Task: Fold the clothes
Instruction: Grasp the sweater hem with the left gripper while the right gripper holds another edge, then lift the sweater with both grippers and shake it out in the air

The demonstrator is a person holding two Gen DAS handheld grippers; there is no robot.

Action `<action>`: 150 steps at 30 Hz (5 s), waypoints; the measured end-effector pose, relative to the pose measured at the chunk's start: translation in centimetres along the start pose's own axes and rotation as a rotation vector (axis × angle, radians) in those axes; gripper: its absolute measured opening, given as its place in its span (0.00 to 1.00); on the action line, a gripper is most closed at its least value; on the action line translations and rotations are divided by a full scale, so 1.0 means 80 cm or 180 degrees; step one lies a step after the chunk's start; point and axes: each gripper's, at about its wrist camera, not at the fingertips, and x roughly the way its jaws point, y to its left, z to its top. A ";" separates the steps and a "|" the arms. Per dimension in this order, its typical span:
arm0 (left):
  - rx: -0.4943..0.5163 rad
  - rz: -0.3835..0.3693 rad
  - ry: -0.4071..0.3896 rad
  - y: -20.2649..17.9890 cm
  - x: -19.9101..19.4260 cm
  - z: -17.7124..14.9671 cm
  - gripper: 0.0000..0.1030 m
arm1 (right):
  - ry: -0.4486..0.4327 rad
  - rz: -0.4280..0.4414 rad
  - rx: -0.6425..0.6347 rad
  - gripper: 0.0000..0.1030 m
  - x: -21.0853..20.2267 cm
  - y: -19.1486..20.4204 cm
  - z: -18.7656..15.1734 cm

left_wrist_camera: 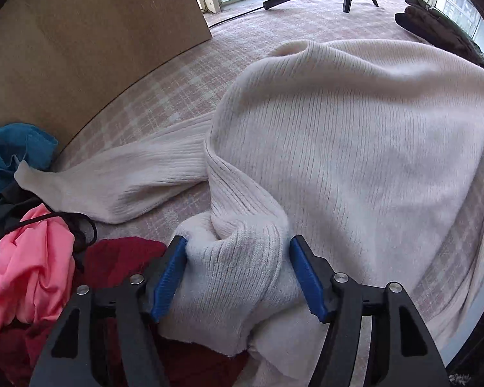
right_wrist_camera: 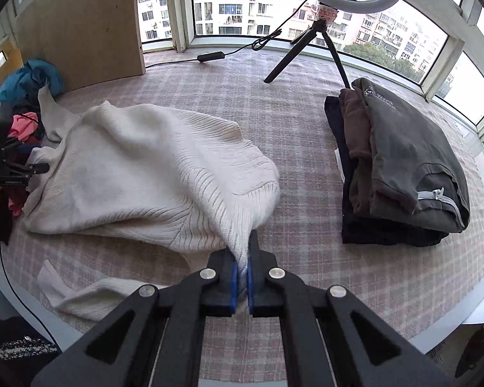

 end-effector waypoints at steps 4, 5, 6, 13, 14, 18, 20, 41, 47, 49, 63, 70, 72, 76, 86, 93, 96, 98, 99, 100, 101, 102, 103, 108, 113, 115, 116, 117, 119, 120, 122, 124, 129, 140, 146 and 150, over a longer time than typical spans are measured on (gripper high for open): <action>-0.0162 -0.0118 -0.0139 0.006 -0.043 -0.001 0.07 | 0.0088 0.0097 -0.0104 0.04 0.033 0.025 -0.013; -0.0203 -0.0148 -0.0174 0.008 -0.054 -0.002 0.07 | 0.0073 0.0114 -0.0117 0.04 0.036 0.028 -0.014; -0.0243 -0.0177 -0.0209 0.009 -0.065 -0.002 0.07 | 0.0034 0.0123 -0.0125 0.04 0.034 0.029 -0.012; -0.0405 -0.0408 -0.0476 0.004 -0.181 -0.014 0.07 | -0.0467 0.0133 -0.0424 0.03 -0.082 -0.026 0.031; -0.0400 -0.0455 -0.0504 -0.001 -0.203 -0.019 0.07 | -0.0545 0.0042 -0.0461 0.03 -0.100 -0.041 0.037; -0.0526 -0.0964 -0.0136 -0.040 -0.212 -0.053 0.29 | -0.0458 -0.0275 -0.0638 0.04 -0.126 -0.100 0.049; -0.0542 -0.0940 0.0034 -0.053 -0.190 -0.057 0.37 | 0.0034 -0.0398 -0.0969 0.05 -0.085 -0.105 0.037; 0.1012 -0.0284 0.0067 -0.117 0.078 0.136 0.28 | 0.0473 -0.0010 -0.1321 0.54 0.153 -0.054 0.108; 0.0768 -0.0703 0.0000 -0.100 0.075 0.132 0.03 | 0.0673 0.0196 -0.1236 0.53 0.200 -0.062 0.116; 0.0560 -0.0884 -0.0066 -0.080 0.058 0.128 0.03 | 0.0705 0.0351 -0.1261 0.08 0.200 -0.055 0.113; 0.0598 -0.0819 0.0143 -0.098 0.087 0.192 0.49 | 0.0923 0.0796 -0.1281 0.04 0.128 -0.020 0.007; 0.1051 -0.0725 0.0223 -0.154 0.121 0.185 0.10 | 0.0820 0.0883 -0.0955 0.04 0.122 -0.037 -0.004; 0.1092 -0.0691 0.0106 -0.158 0.114 0.180 0.09 | 0.0810 0.0871 -0.0890 0.04 0.120 -0.038 -0.001; 0.0723 -0.0729 -0.0255 -0.111 0.061 0.176 0.08 | 0.0838 0.0923 -0.0787 0.22 0.111 -0.038 0.012; 0.0101 -0.0655 0.0115 -0.013 0.027 0.037 0.08 | 0.0656 0.1079 -0.0819 0.45 0.078 -0.053 0.084; -0.0042 -0.0663 0.0006 -0.022 0.044 0.043 0.08 | 0.0647 0.0638 -0.1318 0.45 0.162 -0.036 0.187; -0.0120 -0.0679 -0.0018 -0.015 0.046 0.057 0.08 | 0.0780 0.0710 -0.1490 0.45 0.197 -0.019 0.202; -0.0137 -0.0674 -0.0016 -0.007 0.048 0.061 0.08 | 0.0932 0.0722 -0.1649 0.47 0.223 -0.008 0.201; -0.0147 -0.0673 0.0001 -0.006 0.052 0.063 0.08 | 0.1013 0.0720 -0.1739 0.48 0.232 -0.004 0.198; -0.0147 -0.0665 0.0010 -0.006 0.055 0.064 0.08 | 0.1077 0.0723 -0.1836 0.48 0.239 0.000 0.192; -0.0154 -0.0651 0.0013 -0.006 0.057 0.064 0.08 | 0.1072 0.0743 -0.1918 0.48 0.240 0.003 0.186; -0.0162 -0.0637 0.0016 -0.006 0.059 0.064 0.08 | 0.1010 0.0772 -0.1972 0.47 0.236 0.005 0.181; -0.0181 -0.0615 -0.0002 -0.005 0.058 0.064 0.08 | 0.0968 0.0823 -0.1984 0.31 0.230 0.005 0.177; -0.0320 -0.0398 -0.0362 0.007 0.008 0.081 0.08 | 0.0505 0.0713 -0.1556 0.06 0.160 -0.021 0.175; -0.0210 -0.0121 -0.0995 0.014 -0.121 0.116 0.07 | -0.0417 0.0587 -0.1182 0.06 0.007 -0.034 0.198; -0.0199 0.0021 -0.1310 0.019 -0.188 0.130 0.07 | -0.0790 0.0472 -0.1130 0.05 -0.052 -0.030 0.216; -0.0193 0.0158 -0.1458 0.020 -0.222 0.135 0.07 | -0.0987 0.0419 -0.1119 0.05 -0.086 -0.028 0.221; -0.0186 0.0297 -0.1605 0.021 -0.256 0.139 0.07 | -0.1172 0.0373 -0.1114 0.05 -0.119 -0.026 0.226; -0.0181 0.0448 -0.1882 0.023 -0.327 0.140 0.07 | -0.1507 0.0296 -0.1117 0.05 -0.190 -0.023 0.227; -0.0159 0.0533 -0.2010 0.021 -0.359 0.136 0.07 | -0.1641 0.0278 -0.1120 0.05 -0.221 -0.023 0.226; -0.0111 0.0692 -0.2253 0.015 -0.420 0.123 0.07 | -0.1877 0.0246 -0.1101 0.05 -0.277 -0.023 0.219; -0.0072 0.0817 -0.2461 0.006 -0.474 0.105 0.07 | -0.2122 0.0192 -0.1109 0.05 -0.332 -0.019 0.206; -0.0008 0.1113 -0.2820 -0.018 -0.570 0.064 0.07 | -0.2555 0.0000 -0.1265 0.05 -0.432 0.004 0.168; 0.0090 0.1201 -0.2902 -0.037 -0.615 0.039 0.08 | -0.2863 -0.0401 -0.1412 0.05 -0.511 0.019 0.113; 0.0137 0.1084 -0.2505 -0.009 -0.536 0.082 0.08 | -0.2538 -0.0449 -0.1426 0.05 -0.414 0.020 0.160; 0.0095 0.0921 -0.2015 0.032 -0.409 0.138 0.08 | -0.2084 -0.0449 -0.1437 0.06 -0.273 0.028 0.213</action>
